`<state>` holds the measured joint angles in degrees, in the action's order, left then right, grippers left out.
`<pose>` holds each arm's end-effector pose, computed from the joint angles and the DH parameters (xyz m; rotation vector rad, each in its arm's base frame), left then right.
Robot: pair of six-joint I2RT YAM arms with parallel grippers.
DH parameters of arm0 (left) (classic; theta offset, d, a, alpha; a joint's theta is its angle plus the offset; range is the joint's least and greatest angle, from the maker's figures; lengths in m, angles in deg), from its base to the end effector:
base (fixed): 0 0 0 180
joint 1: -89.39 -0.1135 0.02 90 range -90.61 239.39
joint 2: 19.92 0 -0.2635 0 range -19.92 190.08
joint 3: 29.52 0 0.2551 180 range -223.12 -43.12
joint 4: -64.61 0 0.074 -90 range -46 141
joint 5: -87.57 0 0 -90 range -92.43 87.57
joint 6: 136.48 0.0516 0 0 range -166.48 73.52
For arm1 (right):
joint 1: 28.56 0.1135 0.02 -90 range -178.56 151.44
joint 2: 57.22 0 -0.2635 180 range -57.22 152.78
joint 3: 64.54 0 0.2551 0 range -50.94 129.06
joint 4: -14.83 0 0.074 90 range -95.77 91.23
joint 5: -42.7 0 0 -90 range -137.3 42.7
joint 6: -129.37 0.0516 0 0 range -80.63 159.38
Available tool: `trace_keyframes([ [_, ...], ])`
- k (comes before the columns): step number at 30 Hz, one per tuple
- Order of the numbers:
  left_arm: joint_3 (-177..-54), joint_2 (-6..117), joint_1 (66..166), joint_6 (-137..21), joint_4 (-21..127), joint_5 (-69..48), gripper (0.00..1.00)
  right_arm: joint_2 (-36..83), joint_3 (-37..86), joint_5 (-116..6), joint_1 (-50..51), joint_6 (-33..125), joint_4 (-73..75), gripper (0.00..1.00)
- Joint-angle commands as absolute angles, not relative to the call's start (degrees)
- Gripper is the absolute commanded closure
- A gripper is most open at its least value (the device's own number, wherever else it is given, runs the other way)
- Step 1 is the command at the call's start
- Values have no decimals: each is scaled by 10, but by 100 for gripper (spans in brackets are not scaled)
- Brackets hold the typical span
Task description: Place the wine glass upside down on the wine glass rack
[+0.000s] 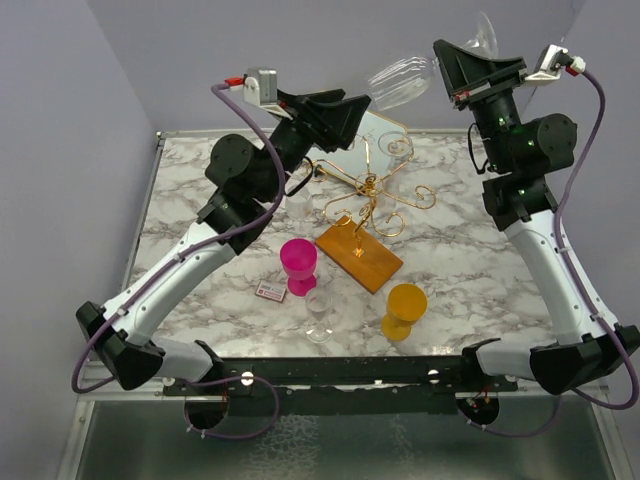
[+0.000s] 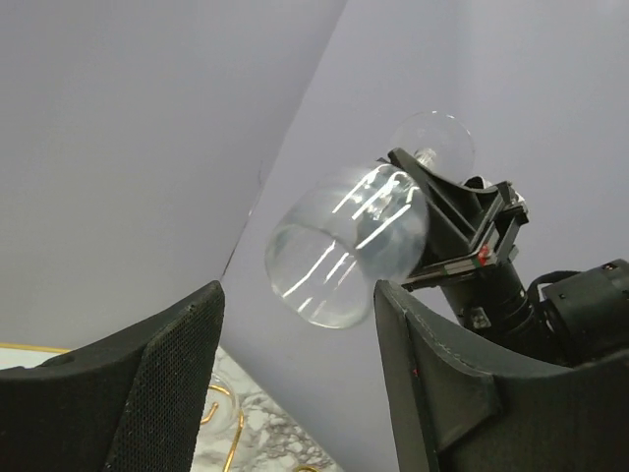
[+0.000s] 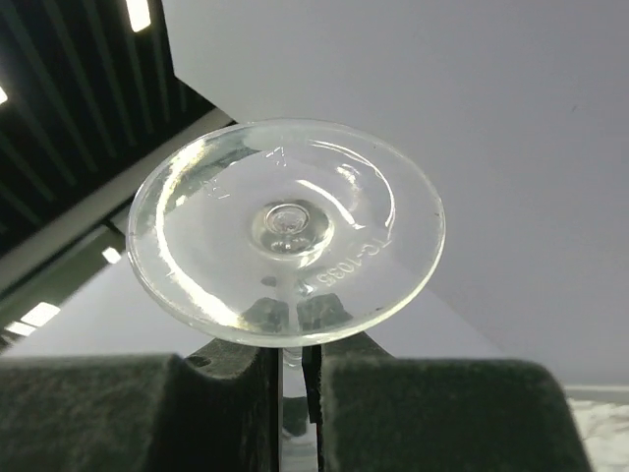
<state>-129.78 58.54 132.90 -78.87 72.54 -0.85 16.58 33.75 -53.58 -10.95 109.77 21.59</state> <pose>0.2281 -0.2146 0.5287 0.0823 1.1216 -1.1788 0.2706 0.0918 0.5373 0.4045 1.0631 1.4419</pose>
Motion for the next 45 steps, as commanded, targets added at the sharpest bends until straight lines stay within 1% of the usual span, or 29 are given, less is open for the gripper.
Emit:
trace_keyframes([
  [1, -1291, 520, 1332, -766, 712, 11, 35, 164, 359, -545, -108, 895, 263, 99],
  [4, -1312, 507, 1332, -754, 663, -6, 34, 172, 373, -598, -108, 793, 275, 99],
  [8, -1384, 517, 1332, -750, 568, -40, 31, 185, 392, -682, -108, 670, 251, 99],
  [14, -1485, 553, 1332, -799, 494, -83, 30, 200, 410, -789, -108, 520, 224, 99],
  [17, -1517, 574, 1332, -837, 487, -107, 28, 206, 419, -818, -108, 459, 209, 99],
  [23, -1575, 623, 1331, -900, 509, -158, 19, 216, 438, -883, -108, 354, 188, 99],
  [28, -1622, 664, 1332, -942, 532, -200, 18, 212, 417, -925, -108, 289, 210, 99],
  [32, -1630, 679, 1332, -964, 519, -193, 19, 215, 410, -942, -108, 258, 222, 99],
  [35, -1626, 680, 1332, -964, 497, -162, 21, 217, 405, -949, -108, 253, 238, 99],
  [38, -1616, 678, 1332, -964, 493, -142, 26, 220, 401, -961, -108, 257, 252, 99],
  [45, -1633, 696, 1332, -970, 458, -142, 35, 229, 401, -979, -106, 253, 272, 99],
])
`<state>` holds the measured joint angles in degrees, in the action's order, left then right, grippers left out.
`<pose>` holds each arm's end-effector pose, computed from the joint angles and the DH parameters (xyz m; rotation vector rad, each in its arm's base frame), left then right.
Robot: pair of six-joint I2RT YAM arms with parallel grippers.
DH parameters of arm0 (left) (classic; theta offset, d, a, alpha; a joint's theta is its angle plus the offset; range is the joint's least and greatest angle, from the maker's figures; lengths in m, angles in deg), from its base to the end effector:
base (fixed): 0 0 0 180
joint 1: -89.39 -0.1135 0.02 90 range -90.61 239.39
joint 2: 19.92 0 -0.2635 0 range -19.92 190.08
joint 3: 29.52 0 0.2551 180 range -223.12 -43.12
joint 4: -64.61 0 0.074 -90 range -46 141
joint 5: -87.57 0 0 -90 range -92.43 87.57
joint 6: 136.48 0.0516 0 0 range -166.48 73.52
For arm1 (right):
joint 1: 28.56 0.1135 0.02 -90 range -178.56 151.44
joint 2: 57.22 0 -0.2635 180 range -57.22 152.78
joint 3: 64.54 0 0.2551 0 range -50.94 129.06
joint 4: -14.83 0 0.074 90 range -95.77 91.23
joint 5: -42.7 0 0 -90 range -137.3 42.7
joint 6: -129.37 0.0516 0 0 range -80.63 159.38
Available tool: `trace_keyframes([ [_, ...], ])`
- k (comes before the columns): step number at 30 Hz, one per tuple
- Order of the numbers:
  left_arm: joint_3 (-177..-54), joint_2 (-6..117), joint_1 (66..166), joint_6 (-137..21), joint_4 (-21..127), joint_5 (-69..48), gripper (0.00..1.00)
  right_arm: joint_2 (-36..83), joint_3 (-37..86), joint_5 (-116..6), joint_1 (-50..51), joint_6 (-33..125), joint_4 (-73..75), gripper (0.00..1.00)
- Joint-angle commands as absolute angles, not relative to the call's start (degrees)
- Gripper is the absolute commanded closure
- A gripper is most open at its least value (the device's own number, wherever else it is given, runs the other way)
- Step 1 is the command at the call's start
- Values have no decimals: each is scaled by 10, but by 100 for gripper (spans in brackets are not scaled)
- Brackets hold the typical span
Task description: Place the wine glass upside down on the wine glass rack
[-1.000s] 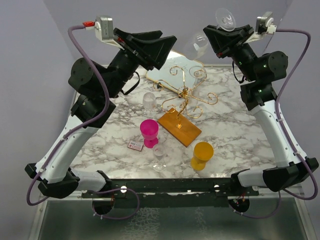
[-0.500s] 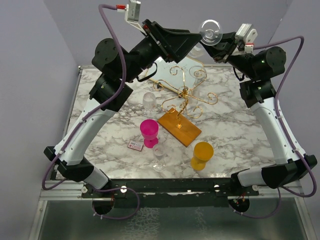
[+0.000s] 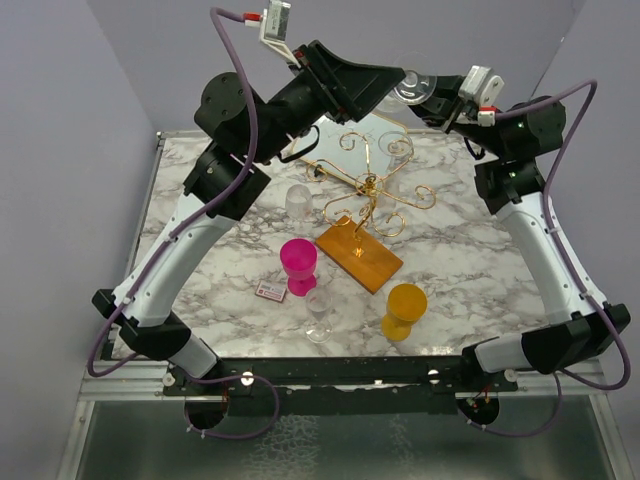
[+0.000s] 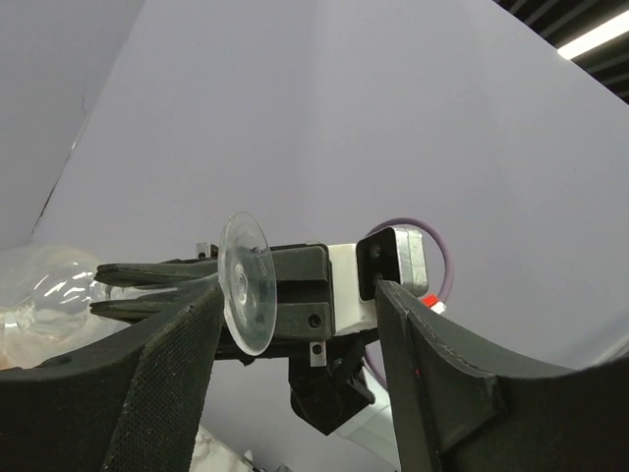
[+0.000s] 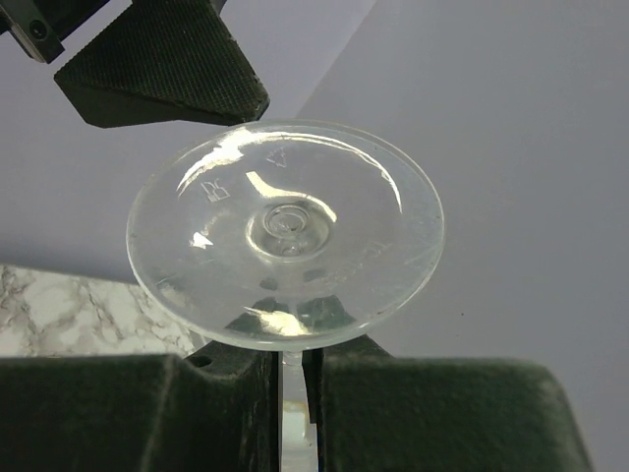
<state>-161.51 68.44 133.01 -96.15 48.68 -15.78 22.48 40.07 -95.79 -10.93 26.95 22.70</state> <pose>0.2141 -0.2205 0.6106 0.1717 1.2322 -1.5674 0.2697 0.1262 0.5388 -0.9930 0.7065 0.5011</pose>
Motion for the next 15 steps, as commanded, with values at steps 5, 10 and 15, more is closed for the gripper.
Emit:
trace_keyframes([
  [5, -1634, 705, 1331, -972, 450, -142, 42, 234, 405, -991, -103, 249, 275, 99],
  [10, -1634, 713, 1332, -980, 450, -154, 59, 237, 403, -1001, -101, 249, 276, 99],
  [15, -1622, 703, 1331, -972, 451, -137, 83, 238, 399, -1008, -100, 248, 274, 99],
])
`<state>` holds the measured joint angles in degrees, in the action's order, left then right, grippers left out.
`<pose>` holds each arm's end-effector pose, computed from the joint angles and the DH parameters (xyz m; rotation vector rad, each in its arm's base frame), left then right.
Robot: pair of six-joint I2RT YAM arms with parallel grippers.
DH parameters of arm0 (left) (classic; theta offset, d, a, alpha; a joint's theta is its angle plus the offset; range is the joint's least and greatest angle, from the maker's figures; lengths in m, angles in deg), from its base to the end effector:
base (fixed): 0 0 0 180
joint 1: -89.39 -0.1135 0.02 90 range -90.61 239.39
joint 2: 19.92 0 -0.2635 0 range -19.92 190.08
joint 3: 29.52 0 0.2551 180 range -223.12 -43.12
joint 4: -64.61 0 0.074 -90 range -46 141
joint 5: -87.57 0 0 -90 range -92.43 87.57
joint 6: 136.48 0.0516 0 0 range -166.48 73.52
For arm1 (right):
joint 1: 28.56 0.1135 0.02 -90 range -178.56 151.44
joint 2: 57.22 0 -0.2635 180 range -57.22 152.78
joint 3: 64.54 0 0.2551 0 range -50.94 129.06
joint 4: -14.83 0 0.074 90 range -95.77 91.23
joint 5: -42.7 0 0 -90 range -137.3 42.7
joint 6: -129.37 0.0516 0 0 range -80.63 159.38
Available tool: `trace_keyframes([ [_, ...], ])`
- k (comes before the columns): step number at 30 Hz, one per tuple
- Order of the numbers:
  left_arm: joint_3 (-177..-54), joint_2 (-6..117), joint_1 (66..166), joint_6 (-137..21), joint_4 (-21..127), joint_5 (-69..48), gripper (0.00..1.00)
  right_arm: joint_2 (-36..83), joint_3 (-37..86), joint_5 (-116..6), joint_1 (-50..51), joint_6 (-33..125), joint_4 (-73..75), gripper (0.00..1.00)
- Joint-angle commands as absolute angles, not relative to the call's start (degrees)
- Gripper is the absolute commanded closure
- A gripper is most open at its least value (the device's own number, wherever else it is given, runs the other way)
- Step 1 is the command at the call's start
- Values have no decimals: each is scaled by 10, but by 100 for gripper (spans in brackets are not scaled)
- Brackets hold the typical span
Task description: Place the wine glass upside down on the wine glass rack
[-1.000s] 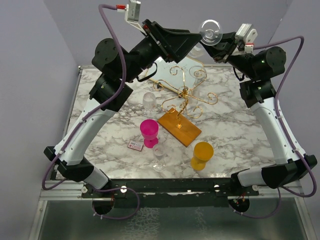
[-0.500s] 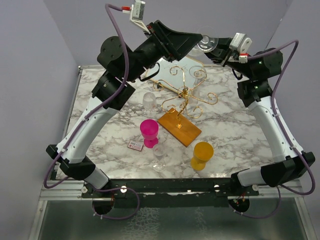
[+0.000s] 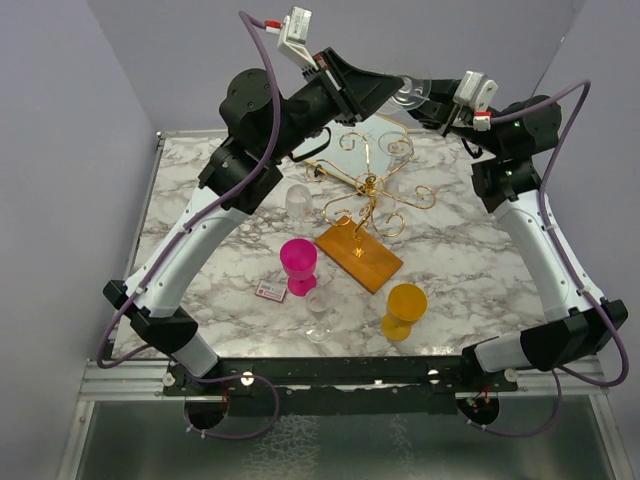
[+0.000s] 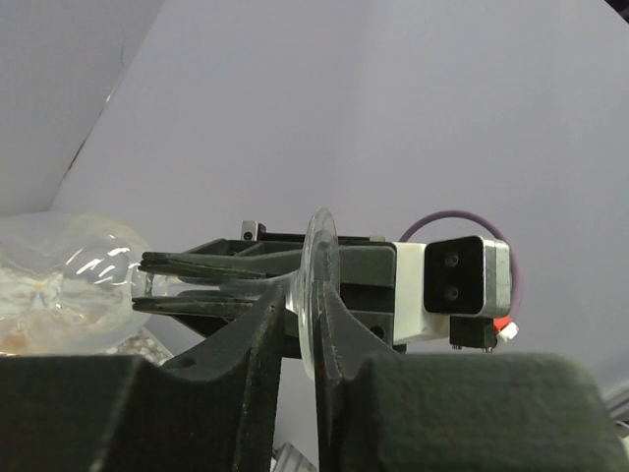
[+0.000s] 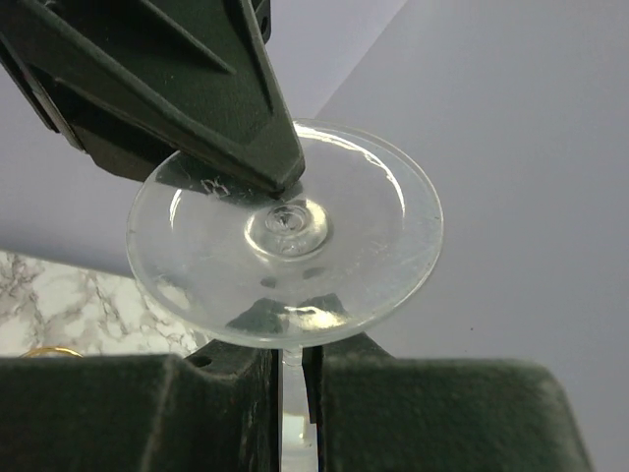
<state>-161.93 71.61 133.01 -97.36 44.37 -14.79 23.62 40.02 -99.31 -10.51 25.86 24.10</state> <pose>0.2359 -0.2400 0.5877 0.1265 1.3729 -1.5457 0.2729 0.1317 0.5338 -1.0529 0.6653 0.5192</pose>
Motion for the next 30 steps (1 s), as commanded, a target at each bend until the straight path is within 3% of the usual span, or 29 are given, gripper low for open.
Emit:
trace_keyframes([
  [1, -1618, 701, 1332, -971, 453, -133, 89, 238, 398, -1009, -100, 249, 275, 99],
  [3, -1612, 696, 1332, -969, 458, -125, 100, 237, 397, -1011, -100, 250, 277, 99],
  [5, -1608, 693, 1331, -966, 464, -119, 100, 237, 397, -1012, -100, 255, 278, 98],
  [11, -1604, 682, 1332, -945, 490, -92, 100, 225, 378, -995, -100, 301, 310, 68],
  [17, -1626, 674, 1331, -883, 484, -31, 100, 204, 361, -981, -100, 306, 284, 52],
  [30, -1599, 651, 1263, -850, 398, 9, 100, 72, 214, -898, -100, 358, 255, 52],
])
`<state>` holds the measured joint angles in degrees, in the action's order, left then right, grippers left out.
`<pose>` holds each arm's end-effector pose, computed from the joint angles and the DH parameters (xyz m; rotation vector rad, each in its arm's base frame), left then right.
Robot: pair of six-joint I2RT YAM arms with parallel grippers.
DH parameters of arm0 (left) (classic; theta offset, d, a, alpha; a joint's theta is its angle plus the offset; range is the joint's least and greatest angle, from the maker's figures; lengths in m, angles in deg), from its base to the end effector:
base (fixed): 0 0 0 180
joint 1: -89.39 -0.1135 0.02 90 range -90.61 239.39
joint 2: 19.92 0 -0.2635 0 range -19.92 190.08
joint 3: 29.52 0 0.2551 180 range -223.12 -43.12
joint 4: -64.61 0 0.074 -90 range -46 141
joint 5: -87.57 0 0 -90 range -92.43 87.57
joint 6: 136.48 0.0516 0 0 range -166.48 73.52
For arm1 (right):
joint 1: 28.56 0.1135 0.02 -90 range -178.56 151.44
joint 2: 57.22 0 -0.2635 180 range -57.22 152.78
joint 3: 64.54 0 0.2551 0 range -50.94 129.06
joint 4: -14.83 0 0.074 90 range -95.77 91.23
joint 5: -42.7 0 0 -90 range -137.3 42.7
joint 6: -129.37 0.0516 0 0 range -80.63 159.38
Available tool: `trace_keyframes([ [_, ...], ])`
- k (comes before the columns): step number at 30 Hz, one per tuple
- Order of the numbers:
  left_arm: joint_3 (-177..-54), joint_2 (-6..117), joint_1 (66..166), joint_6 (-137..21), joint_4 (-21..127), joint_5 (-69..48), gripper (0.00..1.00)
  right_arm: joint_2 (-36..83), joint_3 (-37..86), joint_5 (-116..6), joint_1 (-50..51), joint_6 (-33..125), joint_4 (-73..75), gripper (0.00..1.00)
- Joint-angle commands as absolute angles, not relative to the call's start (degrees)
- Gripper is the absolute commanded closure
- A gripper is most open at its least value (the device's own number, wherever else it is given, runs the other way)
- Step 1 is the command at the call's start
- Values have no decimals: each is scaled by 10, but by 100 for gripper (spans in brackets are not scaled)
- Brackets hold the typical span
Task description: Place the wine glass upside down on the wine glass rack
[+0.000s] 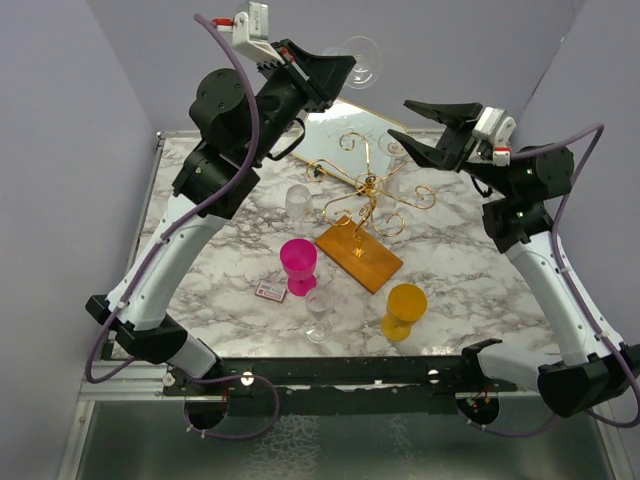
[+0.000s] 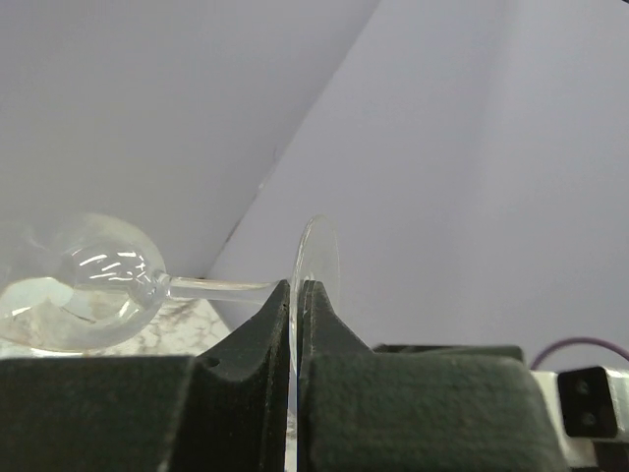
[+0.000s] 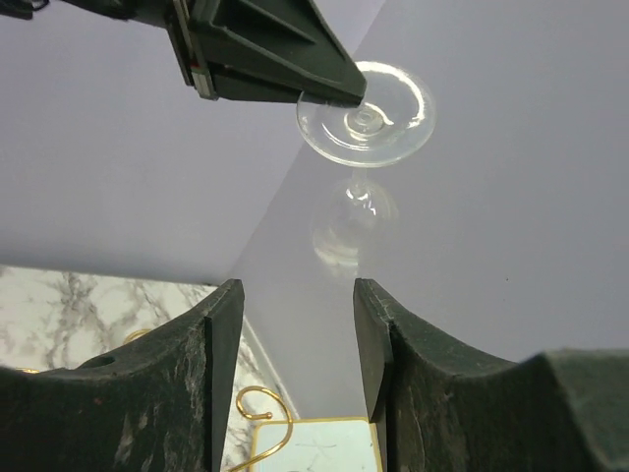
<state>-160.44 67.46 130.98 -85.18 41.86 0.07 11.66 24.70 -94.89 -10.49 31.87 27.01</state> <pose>0.2335 -0.2043 0.5970 -0.0083 1.2972 -1.1899 0.2315 0.1156 0.5066 -0.9555 0.7574 0.5768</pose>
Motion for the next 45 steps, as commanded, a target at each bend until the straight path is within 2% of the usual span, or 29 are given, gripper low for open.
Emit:
trace_keyframes([
  [1, -1586, 648, 1243, -866, 391, -6, 100, 61, 205, -891, -100, 369, 255, 52],
  [9, -1466, 627, 1159, -951, 397, -140, 100, -19, 142, -839, -100, 439, 253, 56],
  [20, -1381, 607, 1133, -1000, 400, -215, 100, -77, 119, -820, -100, 486, 192, 58],
  [28, -1342, 605, 1132, -1045, 416, -263, 100, -94, 115, -783, -100, 522, 150, 60],
  [36, -1334, 620, 1135, -1082, 438, -313, 100, -93, 143, -684, -100, 591, 3, 62],
  [45, -1331, 647, 1155, -1099, 459, -322, 100, -116, 119, -628, -100, 621, -34, 66],
])
